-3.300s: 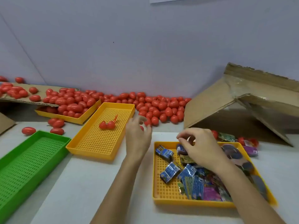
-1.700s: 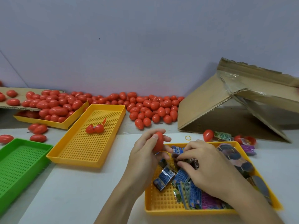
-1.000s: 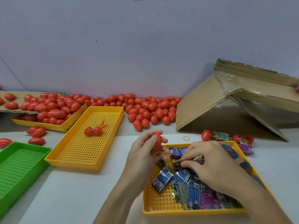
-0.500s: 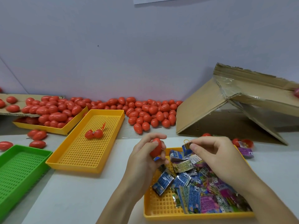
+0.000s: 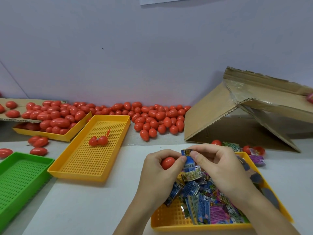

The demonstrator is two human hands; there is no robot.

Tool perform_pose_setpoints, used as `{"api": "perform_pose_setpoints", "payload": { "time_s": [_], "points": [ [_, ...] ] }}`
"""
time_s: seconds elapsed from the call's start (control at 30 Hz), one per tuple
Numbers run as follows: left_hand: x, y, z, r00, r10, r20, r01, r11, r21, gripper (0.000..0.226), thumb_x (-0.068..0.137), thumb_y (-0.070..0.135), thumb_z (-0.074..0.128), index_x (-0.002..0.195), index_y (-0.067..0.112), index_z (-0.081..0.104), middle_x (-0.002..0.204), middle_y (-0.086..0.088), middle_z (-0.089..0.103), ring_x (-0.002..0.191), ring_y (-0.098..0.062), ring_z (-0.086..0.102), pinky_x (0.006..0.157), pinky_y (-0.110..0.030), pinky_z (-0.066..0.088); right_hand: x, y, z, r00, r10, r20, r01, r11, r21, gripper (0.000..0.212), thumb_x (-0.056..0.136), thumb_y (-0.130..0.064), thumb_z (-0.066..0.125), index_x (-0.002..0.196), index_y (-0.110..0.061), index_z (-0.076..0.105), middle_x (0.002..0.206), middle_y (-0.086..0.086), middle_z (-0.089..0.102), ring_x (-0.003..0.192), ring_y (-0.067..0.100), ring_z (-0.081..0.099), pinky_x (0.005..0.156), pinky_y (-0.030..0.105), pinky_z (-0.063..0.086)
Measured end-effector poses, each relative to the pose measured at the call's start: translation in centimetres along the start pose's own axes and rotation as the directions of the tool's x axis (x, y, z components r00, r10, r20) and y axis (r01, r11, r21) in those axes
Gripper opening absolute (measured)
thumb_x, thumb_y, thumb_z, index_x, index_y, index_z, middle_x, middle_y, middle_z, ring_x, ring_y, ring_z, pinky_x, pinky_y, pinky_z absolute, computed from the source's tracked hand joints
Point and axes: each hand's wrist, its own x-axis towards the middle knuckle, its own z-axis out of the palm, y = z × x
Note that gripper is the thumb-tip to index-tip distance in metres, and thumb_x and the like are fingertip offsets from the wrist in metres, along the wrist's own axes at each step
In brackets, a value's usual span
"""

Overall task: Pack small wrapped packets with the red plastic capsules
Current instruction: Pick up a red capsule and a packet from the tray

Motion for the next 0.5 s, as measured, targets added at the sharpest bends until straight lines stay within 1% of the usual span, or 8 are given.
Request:
{"api": "perform_pose_setpoints", "payload": {
  "time_s": [0.1, 0.17, 0.23, 0.3, 0.37, 0.43, 0.5],
  "points": [
    [0.0, 0.1, 0.1, 1.0, -0.016, -0.011, 0.016, 1.0, 0.015, 0.009, 0.086, 0.03, 0.075, 0.078, 0.026, 0.075, 0.071, 0.012, 0.068, 0.067, -0.003, 0.064, 0.06, -0.019, 0.05, 0.0, 0.2, -0.1, 1.0, 0.008, 0.004, -0.008, 1.0, -0.028, 0.014, 0.088, -0.019, 0.071, 0.093, -0.032, 0.074, 0.089, -0.017, 0.076, 0.089, 0.0, 0.07, 0.07, 0.011, 0.053],
    [0.0, 0.1, 0.0, 1.0, -0.017, -0.01, 0.017, 1.0, 0.026, 0.012, 0.085, 0.031, 0.076, 0.075, 0.026, 0.074, 0.07, 0.012, 0.067, 0.066, -0.004, 0.063, 0.061, -0.019, 0.051, 0.1, 0.2, -0.2, 1.0, -0.002, 0.019, 0.003, 0.998, -0.057, 0.014, 0.088, -0.022, 0.071, 0.098, -0.031, 0.075, 0.093, -0.016, 0.075, 0.093, 0.001, 0.07, 0.074, 0.014, 0.055],
    [0.0, 0.2, -0.1, 1.0, -0.017, 0.013, 0.017, 0.999, 0.04, 0.013, 0.085, 0.031, 0.076, 0.073, 0.027, 0.072, 0.069, 0.012, 0.066, 0.066, -0.003, 0.062, 0.061, -0.017, 0.05, 0.1, 0.1, -0.5, 0.998, -0.008, 0.061, 0.01, 0.999, -0.034, 0.022, 0.085, -0.033, 0.069, 0.106, -0.03, 0.075, 0.099, -0.017, 0.075, 0.098, 0.0, 0.069, 0.078, 0.014, 0.055],
    [-0.1, 0.4, 0.0, 0.999, -0.016, 0.044, 0.013, 0.998, 0.062, 0.013, 0.084, 0.03, 0.077, 0.072, 0.03, 0.071, 0.07, 0.013, 0.066, 0.067, -0.003, 0.062, 0.061, -0.015, 0.05, 0.1, 0.0, -0.8, 0.996, -0.01, 0.088, 0.01, 1.0, 0.011, 0.031, 0.078, -0.039, 0.068, 0.105, -0.027, 0.076, 0.1, -0.016, 0.076, 0.097, 0.0, 0.07, 0.077, 0.013, 0.054],
    [-0.2, 0.4, 0.0, 0.998, -0.013, 0.054, 0.009, 0.997, 0.07, 0.015, 0.083, 0.029, 0.078, 0.07, 0.032, 0.071, 0.07, 0.014, 0.066, 0.067, -0.002, 0.062, 0.061, -0.014, 0.05, 0.2, 0.0, -1.0, 0.996, -0.012, 0.088, 0.009, 0.999, 0.034, 0.028, 0.074, -0.035, 0.07, 0.099, -0.026, 0.077, 0.096, -0.011, 0.077, 0.093, 0.005, 0.072, 0.075, 0.015, 0.055],
    [-0.1, 0.5, 0.0, 0.999, -0.013, 0.05, 0.01, 0.999, 0.048, 0.017, 0.083, 0.029, 0.078, 0.068, 0.032, 0.071, 0.066, 0.014, 0.066, 0.062, -0.001, 0.06, 0.061, -0.016, 0.049, 0.3, 0.1, -1.1, 0.997, -0.01, 0.074, 0.005, 0.998, 0.06, 0.024, 0.072, -0.031, 0.071, 0.095, -0.026, 0.078, 0.093, -0.008, 0.078, 0.089, 0.009, 0.073, 0.072, 0.017, 0.056],
    [0.0, 0.6, 0.0, 0.999, -0.016, 0.038, 0.015, 1.0, 0.017, 0.016, 0.083, 0.03, 0.077, 0.068, 0.03, 0.072, 0.064, 0.012, 0.066, 0.06, 0.0, 0.059, 0.06, -0.017, 0.049, 0.4, 0.2, -1.1, 0.998, -0.011, 0.06, 0.007, 0.998, 0.067, 0.026, 0.072, -0.028, 0.071, 0.096, -0.026, 0.077, 0.091, -0.006, 0.078, 0.087, 0.011, 0.073, 0.07, 0.018, 0.057]
  ]
}}
